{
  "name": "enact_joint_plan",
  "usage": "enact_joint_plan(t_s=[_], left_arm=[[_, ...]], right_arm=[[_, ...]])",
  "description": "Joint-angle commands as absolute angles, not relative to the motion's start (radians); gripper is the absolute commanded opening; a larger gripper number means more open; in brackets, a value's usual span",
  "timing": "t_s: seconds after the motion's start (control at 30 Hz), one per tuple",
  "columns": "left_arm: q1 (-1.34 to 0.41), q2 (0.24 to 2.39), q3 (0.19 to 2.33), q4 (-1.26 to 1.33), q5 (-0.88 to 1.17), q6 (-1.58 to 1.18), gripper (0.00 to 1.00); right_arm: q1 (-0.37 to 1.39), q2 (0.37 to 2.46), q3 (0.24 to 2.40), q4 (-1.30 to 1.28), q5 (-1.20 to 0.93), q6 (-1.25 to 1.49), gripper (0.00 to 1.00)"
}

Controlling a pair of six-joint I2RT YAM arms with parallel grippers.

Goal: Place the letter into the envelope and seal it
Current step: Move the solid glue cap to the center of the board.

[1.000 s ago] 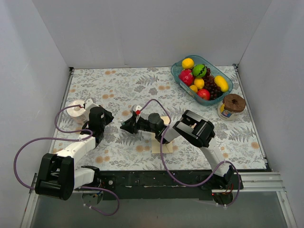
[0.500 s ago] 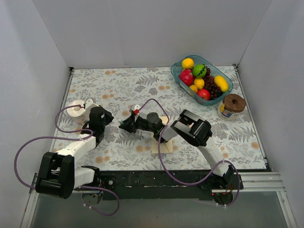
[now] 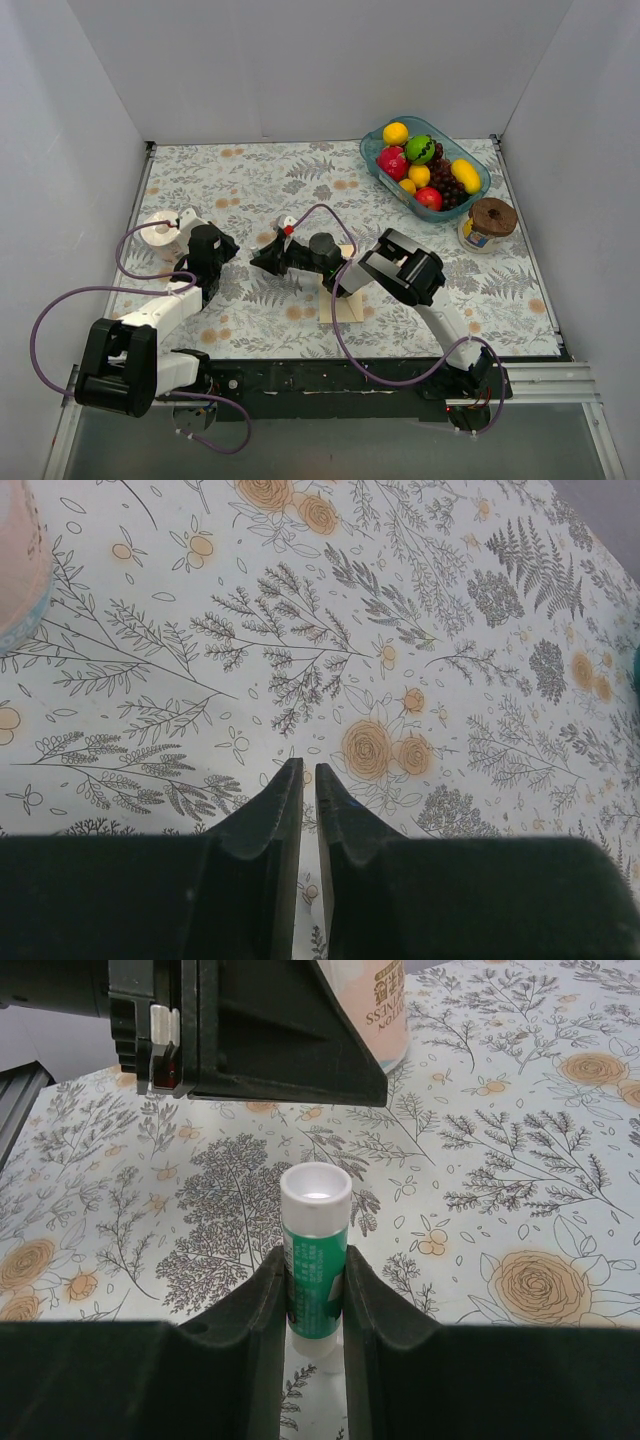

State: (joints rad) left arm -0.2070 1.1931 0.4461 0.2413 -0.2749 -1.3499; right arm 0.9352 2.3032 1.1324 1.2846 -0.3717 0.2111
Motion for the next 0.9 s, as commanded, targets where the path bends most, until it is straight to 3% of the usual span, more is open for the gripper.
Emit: enact_joint_plan(t_s=[0.0,0.87], left_arm=[[-0.215,1.198,0.460,0.255,-0.304,-1.336,0.11],[-0.236,1.200,0.405,0.299,-0.281,-1.347,0.11]], right_arm=[[0.925,2.333,1.172,1.407,-0.388,0.219,0.01],[0.922,2.293,1.066,1.479,-0.474,0.294,0.01]])
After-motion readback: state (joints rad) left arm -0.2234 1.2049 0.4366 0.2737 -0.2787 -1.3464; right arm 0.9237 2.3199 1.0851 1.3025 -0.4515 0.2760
